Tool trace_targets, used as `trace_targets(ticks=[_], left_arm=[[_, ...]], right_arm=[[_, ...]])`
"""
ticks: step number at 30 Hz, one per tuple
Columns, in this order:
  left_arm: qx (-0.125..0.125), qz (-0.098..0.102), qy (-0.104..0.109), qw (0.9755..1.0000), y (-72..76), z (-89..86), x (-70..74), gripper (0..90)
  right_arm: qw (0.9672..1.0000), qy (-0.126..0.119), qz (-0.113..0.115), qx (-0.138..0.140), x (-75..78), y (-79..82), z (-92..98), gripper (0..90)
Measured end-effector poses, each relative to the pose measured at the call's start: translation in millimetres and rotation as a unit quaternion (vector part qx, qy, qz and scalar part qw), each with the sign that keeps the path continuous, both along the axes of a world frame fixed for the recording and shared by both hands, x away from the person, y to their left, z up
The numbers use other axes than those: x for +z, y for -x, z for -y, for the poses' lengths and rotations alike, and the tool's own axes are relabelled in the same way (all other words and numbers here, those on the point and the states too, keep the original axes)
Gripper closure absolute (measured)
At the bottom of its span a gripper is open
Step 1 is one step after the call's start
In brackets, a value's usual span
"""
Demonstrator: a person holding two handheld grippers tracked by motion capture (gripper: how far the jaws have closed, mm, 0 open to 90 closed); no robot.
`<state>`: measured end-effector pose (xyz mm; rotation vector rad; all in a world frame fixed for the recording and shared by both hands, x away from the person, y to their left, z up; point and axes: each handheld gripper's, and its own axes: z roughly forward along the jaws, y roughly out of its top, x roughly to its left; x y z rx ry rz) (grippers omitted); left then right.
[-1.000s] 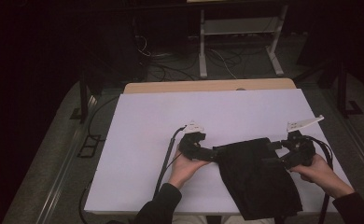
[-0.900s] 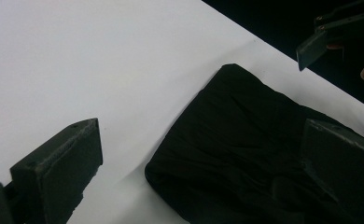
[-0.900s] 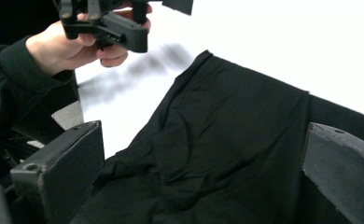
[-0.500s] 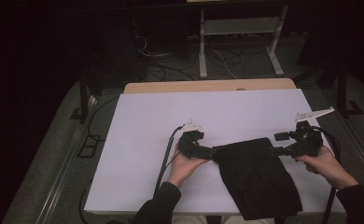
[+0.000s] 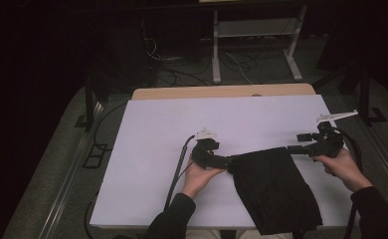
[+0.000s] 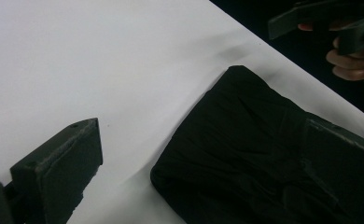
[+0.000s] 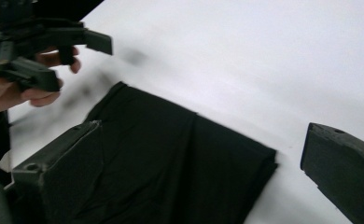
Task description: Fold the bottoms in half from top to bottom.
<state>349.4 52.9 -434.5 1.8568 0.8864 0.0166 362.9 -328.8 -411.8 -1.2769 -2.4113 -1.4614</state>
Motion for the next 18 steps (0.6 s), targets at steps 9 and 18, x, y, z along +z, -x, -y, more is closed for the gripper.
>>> trace_targets(ticks=[9,18], left_arm=[[0.006,-0.012,0.000,0.9999,-5.4,2.4,-8.7,0.0],[0.000,-0.026,-0.003,0.9997,-8.5,9.0,-17.6,0.0]], right_arm=[[0.9997,-0.001,-0.016,-0.018,-15.3,-14.9,4.0,1.4],[0.9992,0.023,-0.029,-0.017,-27.4,-22.8,0.9,10.3]])
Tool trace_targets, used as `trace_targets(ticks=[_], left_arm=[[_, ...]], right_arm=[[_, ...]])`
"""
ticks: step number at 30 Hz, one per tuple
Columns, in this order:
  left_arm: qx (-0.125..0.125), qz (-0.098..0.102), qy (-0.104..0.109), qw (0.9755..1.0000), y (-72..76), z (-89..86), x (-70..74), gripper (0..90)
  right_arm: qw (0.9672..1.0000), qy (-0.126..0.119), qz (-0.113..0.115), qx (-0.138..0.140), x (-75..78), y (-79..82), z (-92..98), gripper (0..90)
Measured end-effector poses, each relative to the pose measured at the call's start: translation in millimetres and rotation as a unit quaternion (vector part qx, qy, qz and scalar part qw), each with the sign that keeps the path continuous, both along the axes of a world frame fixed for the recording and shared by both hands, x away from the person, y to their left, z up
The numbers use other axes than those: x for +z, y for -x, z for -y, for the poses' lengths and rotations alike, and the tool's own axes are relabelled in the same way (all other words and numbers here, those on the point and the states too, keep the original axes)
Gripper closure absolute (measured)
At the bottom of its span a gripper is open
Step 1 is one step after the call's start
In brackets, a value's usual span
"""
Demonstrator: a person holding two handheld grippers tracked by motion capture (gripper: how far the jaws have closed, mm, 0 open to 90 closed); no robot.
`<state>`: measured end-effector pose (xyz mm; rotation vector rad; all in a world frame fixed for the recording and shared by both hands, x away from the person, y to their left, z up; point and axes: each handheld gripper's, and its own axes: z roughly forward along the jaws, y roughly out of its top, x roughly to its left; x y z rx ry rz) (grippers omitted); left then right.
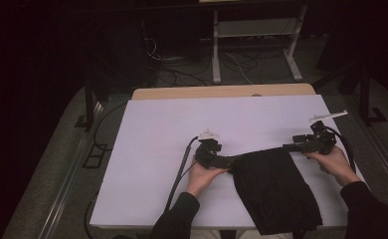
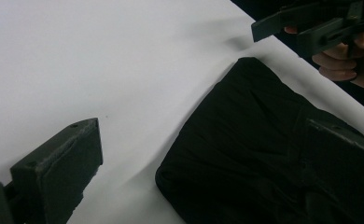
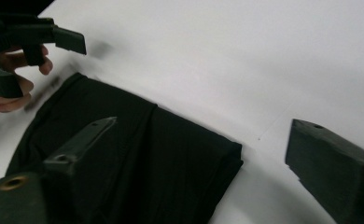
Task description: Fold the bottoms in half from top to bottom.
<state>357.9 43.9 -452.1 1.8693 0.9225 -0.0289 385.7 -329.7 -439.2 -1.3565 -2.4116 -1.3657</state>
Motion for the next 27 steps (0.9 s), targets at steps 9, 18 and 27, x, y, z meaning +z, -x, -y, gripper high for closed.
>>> trace_targets(ticks=[9,18,27], left_arm=[[-0.013,-0.017,0.002,0.9998,-1.1,6.6,-7.3,4.8],[-0.018,-0.030,0.006,0.9994,-2.6,11.5,-13.0,13.8],[-0.024,-0.050,-0.001,0.9985,-1.6,12.7,-13.9,31.5]], right_arm=[[0.9996,0.022,-0.006,0.014,-11.1,-7.2,-7.5,23.8],[0.9990,0.031,-0.015,0.028,-16.8,-9.6,-10.3,35.7],[0.9982,0.023,-0.032,0.045,-20.6,-10.6,-11.2,64.5]])
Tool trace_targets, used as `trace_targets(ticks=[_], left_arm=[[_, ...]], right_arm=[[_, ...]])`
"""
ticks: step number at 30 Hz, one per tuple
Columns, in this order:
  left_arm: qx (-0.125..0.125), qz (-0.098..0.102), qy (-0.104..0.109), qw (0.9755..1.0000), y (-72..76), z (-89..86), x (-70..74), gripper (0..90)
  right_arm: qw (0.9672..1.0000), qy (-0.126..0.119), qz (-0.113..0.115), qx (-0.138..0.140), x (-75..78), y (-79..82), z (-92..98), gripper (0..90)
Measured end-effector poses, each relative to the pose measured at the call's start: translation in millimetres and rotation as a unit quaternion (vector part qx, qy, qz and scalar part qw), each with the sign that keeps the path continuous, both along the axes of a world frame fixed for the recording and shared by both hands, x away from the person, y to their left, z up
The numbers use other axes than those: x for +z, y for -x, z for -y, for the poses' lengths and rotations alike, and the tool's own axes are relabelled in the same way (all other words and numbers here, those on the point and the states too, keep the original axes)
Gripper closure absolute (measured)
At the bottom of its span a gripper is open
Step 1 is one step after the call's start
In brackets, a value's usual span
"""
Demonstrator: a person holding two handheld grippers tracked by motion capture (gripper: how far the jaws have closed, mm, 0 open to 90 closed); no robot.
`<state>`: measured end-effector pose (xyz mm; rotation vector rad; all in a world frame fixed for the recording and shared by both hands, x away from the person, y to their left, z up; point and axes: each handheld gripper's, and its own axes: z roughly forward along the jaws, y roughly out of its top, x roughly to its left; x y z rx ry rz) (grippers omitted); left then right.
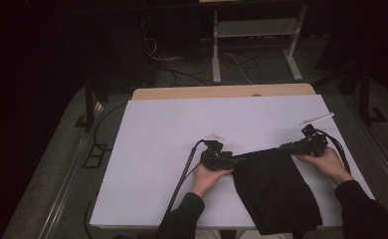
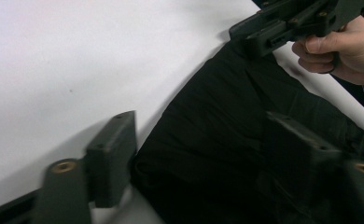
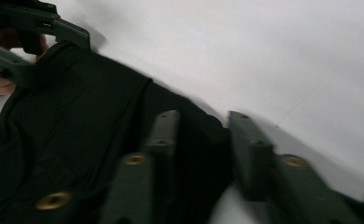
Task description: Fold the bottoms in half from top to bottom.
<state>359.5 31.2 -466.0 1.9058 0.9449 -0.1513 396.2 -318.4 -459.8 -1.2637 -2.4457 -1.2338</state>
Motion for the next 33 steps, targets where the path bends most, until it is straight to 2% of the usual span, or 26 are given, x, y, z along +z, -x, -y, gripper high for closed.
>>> trace_targets(ticks=[4,7,10,12,15,21,25,30,33], left_arm=[[0.002,-0.007,-0.018,0.9998,0.1,1.3,0.4,49.9],[0.005,0.003,-0.041,0.9991,1.4,3.0,1.2,70.8],[0.000,0.011,-0.044,0.9990,2.2,4.3,2.9,80.8],[-0.005,0.021,-0.055,0.9983,3.3,5.0,5.3,82.8],[-0.009,0.048,-0.073,0.9962,6.4,3.2,11.9,83.5],[-0.011,0.078,-0.097,0.9921,7.9,-8.6,29.4,83.8],[-0.010,0.086,-0.107,0.9905,5.9,-19.1,38.0,83.8],[-0.002,0.096,-0.115,0.9887,-0.4,-36.6,48.5,83.7],[0.001,0.106,-0.121,0.9869,-6.1,-46.8,56.4,83.7]], right_arm=[[0.9998,-0.004,-0.014,0.012,-2.6,-0.9,-1.8,79.5],[0.9998,-0.007,-0.018,0.010,-1.6,-0.6,-3.0,82.0],[0.9997,-0.008,-0.025,0.000,-0.6,-0.4,-2.0,82.8],[0.9995,-0.010,-0.030,-0.010,0.8,0.4,-0.8,83.1],[0.9993,-0.015,-0.030,-0.019,4.8,2.2,-0.3,83.4],[0.9987,-0.025,-0.030,-0.033,12.1,2.3,-7.9,84.0],[0.9991,-0.015,-0.022,-0.033,18.1,0.8,-22.0,84.2],[0.9989,-0.023,-0.014,-0.038,25.4,-4.2,-40.1,84.2],[0.9985,-0.027,-0.019,-0.045,26.8,-9.4,-49.9,84.2]])
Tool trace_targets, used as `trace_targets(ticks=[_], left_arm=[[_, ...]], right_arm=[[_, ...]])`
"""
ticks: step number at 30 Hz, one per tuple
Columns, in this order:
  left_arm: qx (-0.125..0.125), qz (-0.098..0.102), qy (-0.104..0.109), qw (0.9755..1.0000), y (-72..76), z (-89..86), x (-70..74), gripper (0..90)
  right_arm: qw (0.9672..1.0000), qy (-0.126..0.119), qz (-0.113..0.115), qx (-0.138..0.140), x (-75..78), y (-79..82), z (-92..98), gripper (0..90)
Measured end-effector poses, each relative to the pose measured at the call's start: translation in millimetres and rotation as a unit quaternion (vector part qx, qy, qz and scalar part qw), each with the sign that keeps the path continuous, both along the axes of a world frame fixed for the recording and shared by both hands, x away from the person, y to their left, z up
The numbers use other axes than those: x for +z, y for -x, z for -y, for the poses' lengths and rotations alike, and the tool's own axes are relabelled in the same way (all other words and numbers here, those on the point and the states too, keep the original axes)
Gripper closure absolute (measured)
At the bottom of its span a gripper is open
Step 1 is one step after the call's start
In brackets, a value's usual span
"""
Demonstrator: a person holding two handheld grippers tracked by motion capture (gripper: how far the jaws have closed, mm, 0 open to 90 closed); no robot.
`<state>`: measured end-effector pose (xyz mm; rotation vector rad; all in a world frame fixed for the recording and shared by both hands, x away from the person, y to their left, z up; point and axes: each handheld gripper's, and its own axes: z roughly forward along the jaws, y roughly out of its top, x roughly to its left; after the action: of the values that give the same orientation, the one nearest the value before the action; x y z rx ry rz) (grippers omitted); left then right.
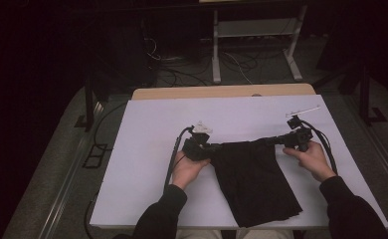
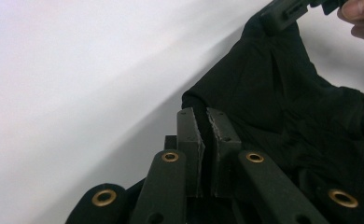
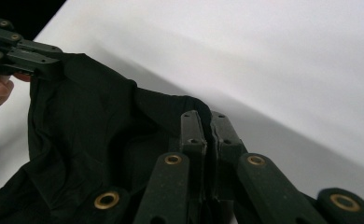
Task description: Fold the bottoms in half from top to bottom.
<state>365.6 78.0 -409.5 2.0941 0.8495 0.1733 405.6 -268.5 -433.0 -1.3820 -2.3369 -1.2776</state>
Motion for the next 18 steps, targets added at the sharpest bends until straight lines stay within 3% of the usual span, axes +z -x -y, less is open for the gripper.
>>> trace_targets(ticks=[5,11,18], left_arm=[[0.002,0.015,-0.011,0.9998,-11.3,-15.9,11.9,83.7],[0.010,0.016,-0.011,0.9997,-25.1,-30.2,18.3,83.7],[0.008,0.028,-0.024,0.9993,-45.5,-37.5,28.0,83.6]], right_arm=[[0.9999,-0.013,-0.001,-0.009,0.0,-9.9,-18.2,84.2],[0.9995,-0.024,0.001,-0.019,0.1,-19.7,-34.8,84.2],[0.9991,-0.018,0.016,-0.034,9.9,-29.7,-45.0,84.1]])
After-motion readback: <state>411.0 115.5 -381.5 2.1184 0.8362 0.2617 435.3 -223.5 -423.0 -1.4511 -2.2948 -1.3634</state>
